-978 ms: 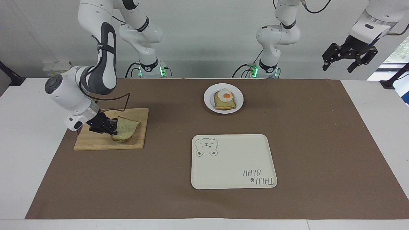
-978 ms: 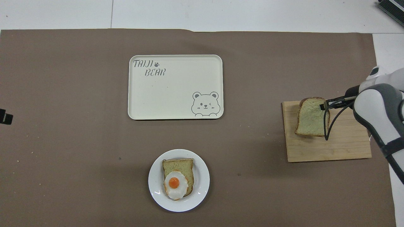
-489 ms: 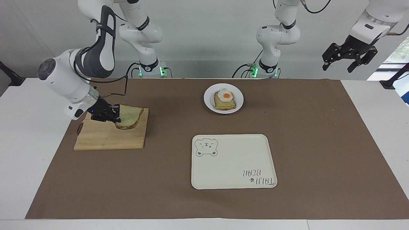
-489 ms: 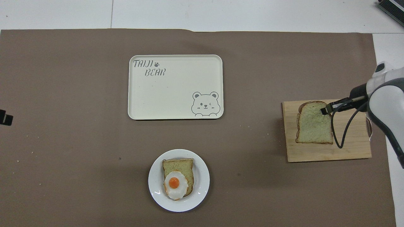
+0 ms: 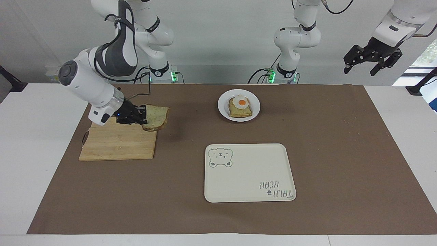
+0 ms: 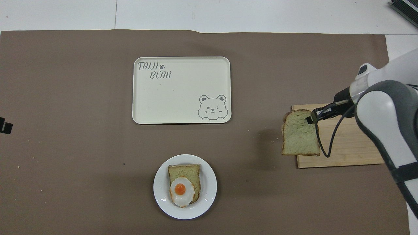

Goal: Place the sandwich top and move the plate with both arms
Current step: 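Lift the bread slice and carry it toward the white plate, then lower the bread slice onto the egg toast with the right gripper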

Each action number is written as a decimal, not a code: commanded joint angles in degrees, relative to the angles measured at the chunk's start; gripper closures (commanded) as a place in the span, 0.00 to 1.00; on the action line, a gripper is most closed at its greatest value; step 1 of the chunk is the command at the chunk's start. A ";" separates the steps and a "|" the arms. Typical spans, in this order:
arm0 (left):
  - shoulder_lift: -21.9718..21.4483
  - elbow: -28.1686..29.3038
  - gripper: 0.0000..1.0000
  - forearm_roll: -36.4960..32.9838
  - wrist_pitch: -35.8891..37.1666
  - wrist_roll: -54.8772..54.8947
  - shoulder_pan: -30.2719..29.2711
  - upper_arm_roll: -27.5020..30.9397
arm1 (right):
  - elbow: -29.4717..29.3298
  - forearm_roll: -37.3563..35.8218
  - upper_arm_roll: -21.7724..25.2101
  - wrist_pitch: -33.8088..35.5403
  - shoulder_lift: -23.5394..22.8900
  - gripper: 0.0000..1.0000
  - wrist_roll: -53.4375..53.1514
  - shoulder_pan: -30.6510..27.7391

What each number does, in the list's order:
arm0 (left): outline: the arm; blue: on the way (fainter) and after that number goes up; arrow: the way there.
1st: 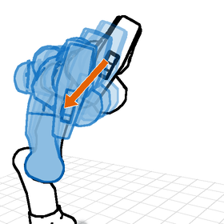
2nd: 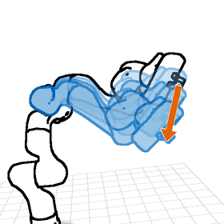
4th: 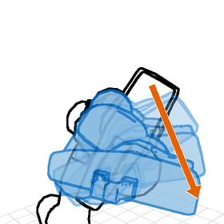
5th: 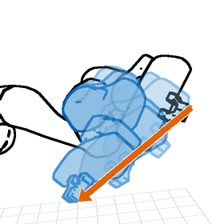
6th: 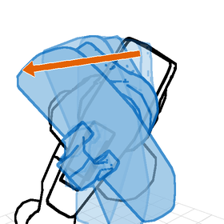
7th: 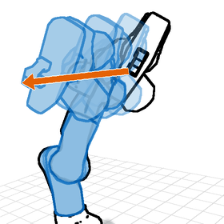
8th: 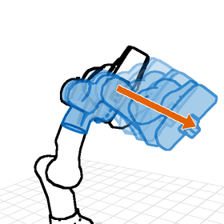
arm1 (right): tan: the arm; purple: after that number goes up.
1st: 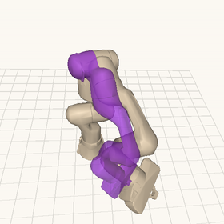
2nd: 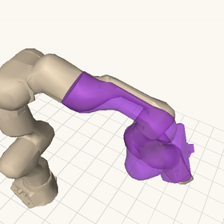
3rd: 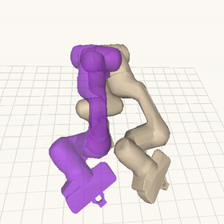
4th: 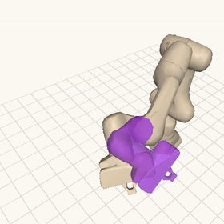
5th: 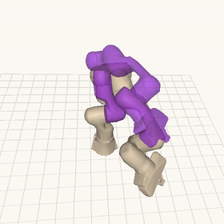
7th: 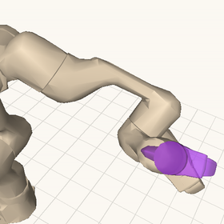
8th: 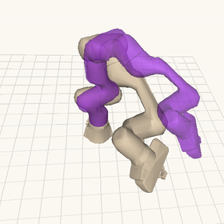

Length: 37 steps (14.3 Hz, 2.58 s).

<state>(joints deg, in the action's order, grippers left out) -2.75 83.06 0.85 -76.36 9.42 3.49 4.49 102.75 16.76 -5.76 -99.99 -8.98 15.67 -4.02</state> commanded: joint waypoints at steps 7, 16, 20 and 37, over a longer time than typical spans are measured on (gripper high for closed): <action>-0.85 0.44 0.00 -0.76 0.78 -0.28 0.73 -0.36 | 0.61 4.23 -2.94 -6.35 1.69 1.00 -21.81 17.80; -0.94 0.53 0.00 -0.76 0.95 -0.37 0.64 -0.28 | 4.21 7.32 -2.94 -18.75 -1.56 1.00 -28.86 31.09; -1.20 1.05 0.00 -0.76 1.13 -0.54 0.73 -0.28 | 6.58 7.24 -2.94 -21.90 -3.22 1.00 -28.06 33.20; -1.47 1.41 0.00 -0.76 1.04 -0.54 0.64 -0.19 | 8.08 6.36 -2.85 -27.10 -7.01 0.00 -24.71 34.34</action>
<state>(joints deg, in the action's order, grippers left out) -2.95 83.23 0.85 -75.70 9.40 3.58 3.98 111.04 22.30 -8.78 -126.04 -15.74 -7.85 30.13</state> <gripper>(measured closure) 0.000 0.740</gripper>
